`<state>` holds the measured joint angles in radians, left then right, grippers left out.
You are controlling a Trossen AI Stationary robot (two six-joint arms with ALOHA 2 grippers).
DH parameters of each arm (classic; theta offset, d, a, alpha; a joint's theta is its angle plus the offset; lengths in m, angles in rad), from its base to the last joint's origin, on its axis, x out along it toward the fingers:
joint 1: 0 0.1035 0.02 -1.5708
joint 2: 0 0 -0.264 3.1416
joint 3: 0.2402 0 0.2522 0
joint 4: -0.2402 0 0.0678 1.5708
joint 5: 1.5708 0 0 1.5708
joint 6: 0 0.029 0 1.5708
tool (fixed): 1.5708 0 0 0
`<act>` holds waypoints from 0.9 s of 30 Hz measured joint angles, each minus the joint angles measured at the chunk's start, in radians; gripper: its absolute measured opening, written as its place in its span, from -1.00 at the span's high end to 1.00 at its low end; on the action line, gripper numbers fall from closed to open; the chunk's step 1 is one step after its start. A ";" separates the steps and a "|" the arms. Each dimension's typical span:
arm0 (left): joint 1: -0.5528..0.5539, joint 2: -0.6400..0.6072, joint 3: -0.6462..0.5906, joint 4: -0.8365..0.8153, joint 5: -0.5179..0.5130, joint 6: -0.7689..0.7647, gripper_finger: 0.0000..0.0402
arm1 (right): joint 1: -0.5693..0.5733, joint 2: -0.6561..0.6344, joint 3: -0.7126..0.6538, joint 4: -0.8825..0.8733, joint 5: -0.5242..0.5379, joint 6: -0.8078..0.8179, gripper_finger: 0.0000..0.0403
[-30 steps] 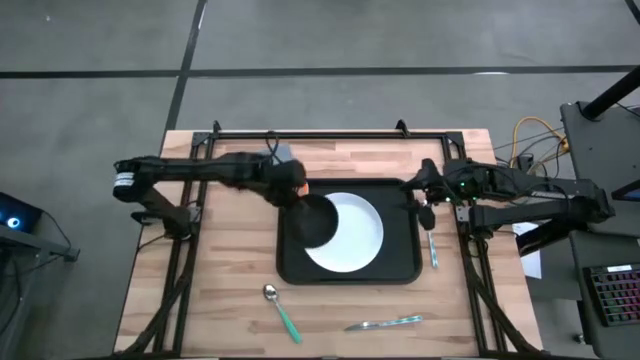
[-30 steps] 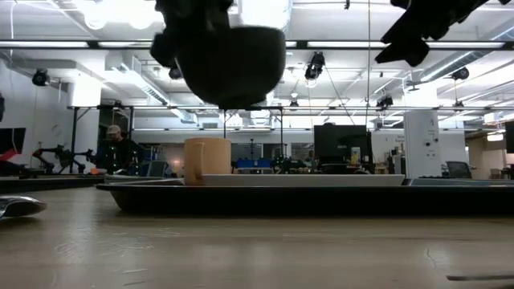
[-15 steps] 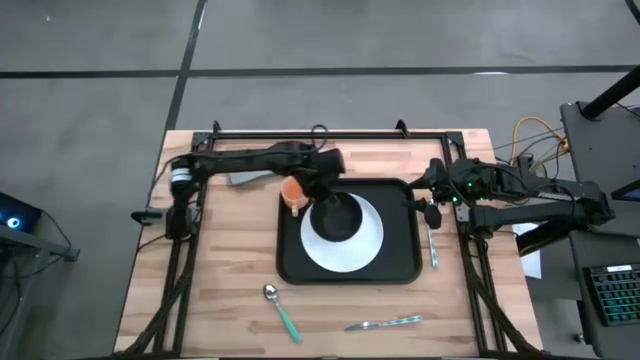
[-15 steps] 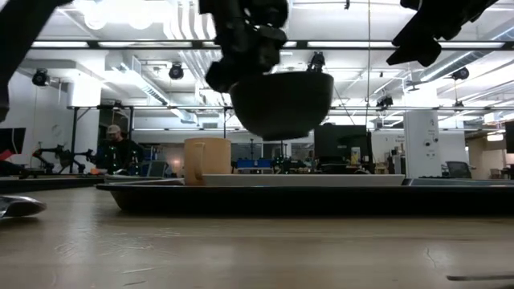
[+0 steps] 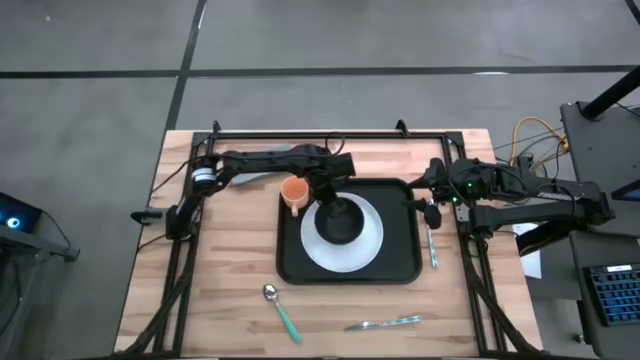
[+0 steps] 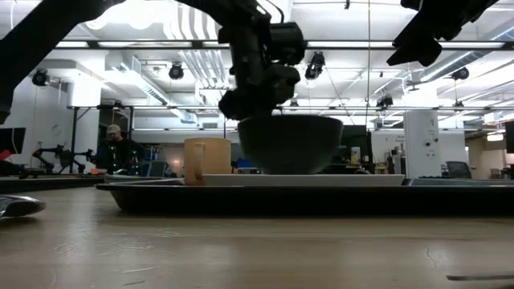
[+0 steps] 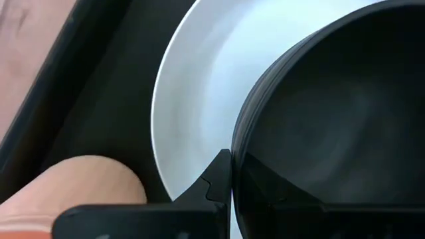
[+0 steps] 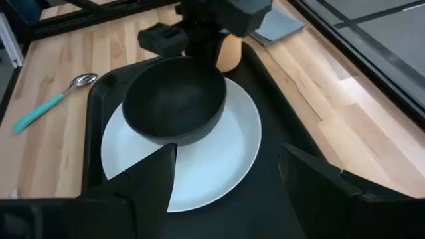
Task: Set up tray
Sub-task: Put the black bowl on top of the white plate on the black tray
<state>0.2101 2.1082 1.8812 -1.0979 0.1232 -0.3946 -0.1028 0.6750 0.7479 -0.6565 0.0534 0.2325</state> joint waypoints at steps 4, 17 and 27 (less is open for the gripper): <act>0.005 0.000 -0.041 0.075 0.008 0.001 1.00 | 0.000 0.000 0.000 0.000 0.002 -0.002 -0.25; 0.003 -0.001 -0.047 0.104 0.010 0.019 0.82 | 0.000 0.000 0.000 0.000 0.002 -0.016 -0.25; 0.003 -0.123 -0.020 0.130 -0.036 0.035 0.54 | 0.000 0.000 0.000 0.000 0.002 -0.027 -0.25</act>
<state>0.2127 1.9854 1.8611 -0.9684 0.0875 -0.3599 -0.1028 0.6754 0.7479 -0.6563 0.0551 0.2054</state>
